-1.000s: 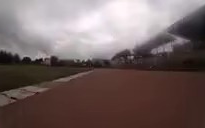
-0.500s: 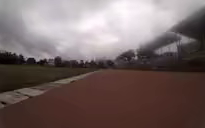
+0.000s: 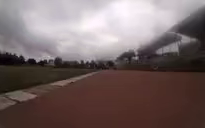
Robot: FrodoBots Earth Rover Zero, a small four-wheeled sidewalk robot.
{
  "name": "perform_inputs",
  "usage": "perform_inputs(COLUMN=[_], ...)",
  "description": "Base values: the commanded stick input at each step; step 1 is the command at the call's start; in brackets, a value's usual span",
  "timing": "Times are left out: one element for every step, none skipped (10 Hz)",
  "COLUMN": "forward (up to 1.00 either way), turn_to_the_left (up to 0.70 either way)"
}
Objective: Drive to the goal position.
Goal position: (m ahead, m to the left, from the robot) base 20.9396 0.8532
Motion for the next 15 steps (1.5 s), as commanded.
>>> perform_inputs(forward=[0.7, 0.7, 0.7, 0.7, 0.7, 0.7, 0.7, 0.7, 0.7, 0.7, 0.7, 0.7, 0.7, 0.7, 0.7], turn_to_the_left=[0.15, 0.08, -0.21, -0.12, 0.03, 0.05, 0.0, 0.02, 0.0, 0.0, 0.0, 0.0, 0.0, 0.0, 0.0])
